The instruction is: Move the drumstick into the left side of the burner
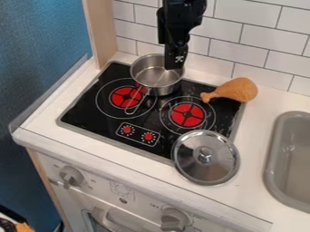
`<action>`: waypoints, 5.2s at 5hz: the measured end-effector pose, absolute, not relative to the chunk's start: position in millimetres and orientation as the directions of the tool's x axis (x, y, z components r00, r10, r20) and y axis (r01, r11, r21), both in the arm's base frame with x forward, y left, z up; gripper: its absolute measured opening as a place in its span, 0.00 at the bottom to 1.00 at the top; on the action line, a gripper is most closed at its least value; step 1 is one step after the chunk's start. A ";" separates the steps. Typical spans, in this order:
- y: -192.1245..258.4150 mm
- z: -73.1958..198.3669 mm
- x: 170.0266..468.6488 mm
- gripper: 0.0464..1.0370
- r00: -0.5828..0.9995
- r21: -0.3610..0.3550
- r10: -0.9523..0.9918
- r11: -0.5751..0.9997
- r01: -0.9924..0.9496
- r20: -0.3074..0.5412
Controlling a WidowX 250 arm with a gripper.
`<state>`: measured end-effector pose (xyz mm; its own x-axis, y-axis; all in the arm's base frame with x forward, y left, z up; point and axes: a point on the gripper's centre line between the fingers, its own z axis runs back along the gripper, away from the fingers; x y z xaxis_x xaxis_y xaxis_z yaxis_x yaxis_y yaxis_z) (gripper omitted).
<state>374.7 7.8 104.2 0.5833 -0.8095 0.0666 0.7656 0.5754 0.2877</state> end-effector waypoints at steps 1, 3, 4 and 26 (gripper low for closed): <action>6.9 90.9 372.7 0.96 0.586 0.258 -0.809 0.578 0.775 0.051; -41.9 76.3 372.2 0.96 0.590 0.168 -0.793 0.609 0.775 0.152; -60.0 58.5 377.7 0.96 0.590 0.119 -0.788 0.612 0.782 0.178; 151.6 25.2 277.4 0.06 0.941 0.092 -0.196 0.980 0.177 0.277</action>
<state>277.4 151.6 25.2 0.9408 -0.1961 0.2766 0.1772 0.9799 0.0920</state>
